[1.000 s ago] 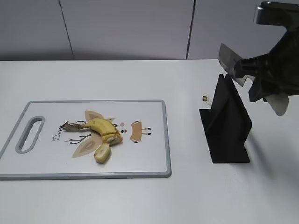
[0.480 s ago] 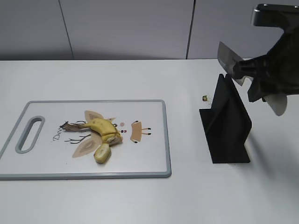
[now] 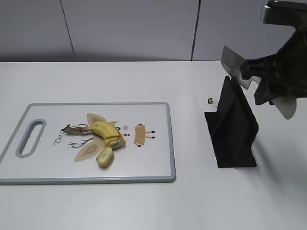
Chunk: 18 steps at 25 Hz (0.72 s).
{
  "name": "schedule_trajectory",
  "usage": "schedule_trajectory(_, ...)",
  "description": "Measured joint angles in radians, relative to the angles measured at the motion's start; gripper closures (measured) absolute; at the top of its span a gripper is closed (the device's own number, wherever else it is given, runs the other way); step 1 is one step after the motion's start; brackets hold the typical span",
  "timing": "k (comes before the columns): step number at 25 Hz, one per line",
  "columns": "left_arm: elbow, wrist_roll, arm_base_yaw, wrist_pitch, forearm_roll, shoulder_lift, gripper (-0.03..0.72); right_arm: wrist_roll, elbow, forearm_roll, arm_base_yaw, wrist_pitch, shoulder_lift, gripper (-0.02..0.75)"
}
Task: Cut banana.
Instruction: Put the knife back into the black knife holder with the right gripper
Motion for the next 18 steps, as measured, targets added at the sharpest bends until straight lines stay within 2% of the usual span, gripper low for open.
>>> schedule_trajectory(3, 0.0, 0.0, 0.0, 0.0, 0.0, 0.0, 0.105, -0.01, 0.0, 0.024, 0.0, 0.0, 0.0, 0.575)
schedule_trajectory(18, 0.0, 0.0, 0.0, 0.0, 0.0, 0.0, 0.105, -0.014, 0.0, 0.003, 0.0, 0.042, 0.0, 0.575)
